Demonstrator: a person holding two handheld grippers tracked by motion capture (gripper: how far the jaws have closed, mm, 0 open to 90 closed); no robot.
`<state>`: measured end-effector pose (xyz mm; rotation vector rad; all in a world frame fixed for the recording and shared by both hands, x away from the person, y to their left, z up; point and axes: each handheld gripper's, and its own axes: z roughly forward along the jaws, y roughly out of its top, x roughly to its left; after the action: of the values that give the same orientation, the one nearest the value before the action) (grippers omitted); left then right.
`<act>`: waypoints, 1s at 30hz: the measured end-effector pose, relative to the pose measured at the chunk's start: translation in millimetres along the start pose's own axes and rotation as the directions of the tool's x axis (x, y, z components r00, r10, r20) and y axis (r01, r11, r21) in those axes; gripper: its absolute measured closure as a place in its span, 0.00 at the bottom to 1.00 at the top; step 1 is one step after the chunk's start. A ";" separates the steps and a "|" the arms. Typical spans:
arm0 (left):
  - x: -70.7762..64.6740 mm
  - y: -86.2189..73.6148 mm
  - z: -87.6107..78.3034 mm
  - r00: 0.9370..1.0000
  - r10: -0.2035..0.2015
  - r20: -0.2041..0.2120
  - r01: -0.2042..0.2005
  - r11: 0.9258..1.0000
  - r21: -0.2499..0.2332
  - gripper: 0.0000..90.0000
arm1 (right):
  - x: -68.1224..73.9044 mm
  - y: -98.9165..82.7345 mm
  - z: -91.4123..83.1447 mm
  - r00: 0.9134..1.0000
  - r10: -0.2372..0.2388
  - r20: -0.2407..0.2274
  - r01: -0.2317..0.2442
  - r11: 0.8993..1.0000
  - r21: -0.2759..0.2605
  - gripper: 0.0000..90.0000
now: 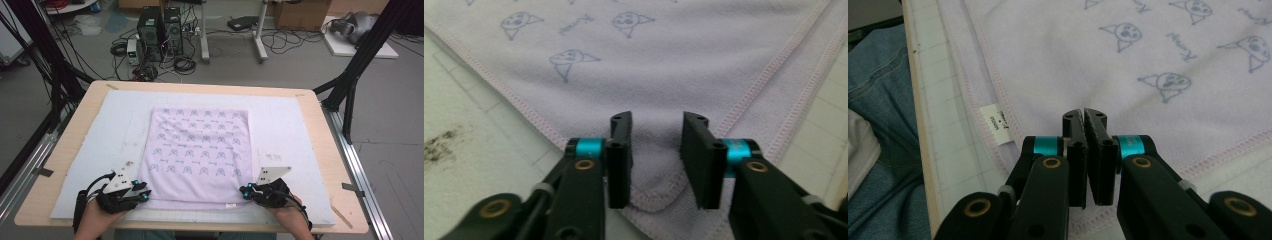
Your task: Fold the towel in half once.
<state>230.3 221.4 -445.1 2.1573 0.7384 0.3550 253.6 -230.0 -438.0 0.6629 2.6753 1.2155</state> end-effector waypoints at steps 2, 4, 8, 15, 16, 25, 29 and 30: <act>-1.3 0.8 0.3 1.000 0.011 -0.004 -0.011 1.000 0.003 0.93 | -0.4 -1.7 1.2 1.000 0.009 -0.003 -0.009 1.000 0.002 0.97; -1.3 2.0 -0.4 1.000 0.015 -0.010 -0.015 1.000 0.007 0.97 | -1.6 -2.9 3.0 1.000 0.010 -0.005 -0.010 1.000 -0.003 0.97; -2.5 2.6 -6.6 1.000 0.017 -0.025 -0.017 1.000 -0.013 0.98 | -0.2 1.0 -0.2 1.000 -0.010 0.000 0.010 1.000 -0.001 0.98; -3.3 8.0 -26.0 1.000 -0.001 -0.022 -0.001 0.998 -0.058 0.98 | 3.8 13.6 -16.4 1.000 -0.024 0.010 0.024 0.999 -0.041 0.98; -4.5 9.1 -28.7 1.000 0.004 -0.021 -0.005 0.998 -0.058 0.98 | 4.8 14.8 -18.7 1.000 -0.027 0.013 0.027 0.999 -0.047 0.98; -15.4 -6.1 -28.5 1.000 0.005 -0.004 -0.005 1.000 -0.017 0.97 | 17.0 6.8 -21.8 0.999 -0.040 -0.011 0.039 0.999 -0.025 0.98; -14.3 -8.3 -23.5 1.000 -0.009 -0.016 0.008 1.000 -0.024 0.85 | 13.1 -6.7 -9.5 0.999 0.013 -0.052 -0.013 1.000 0.006 0.88; -12.9 -5.7 -24.6 1.000 -0.015 -0.022 0.014 0.999 -0.039 0.83 | 12.4 -7.1 -10.0 0.998 0.023 -0.058 -0.023 1.000 -0.005 0.86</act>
<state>206.2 231.3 -434.0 2.1132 0.7530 0.3829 237.1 -235.4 -435.9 0.6702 2.7173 1.2660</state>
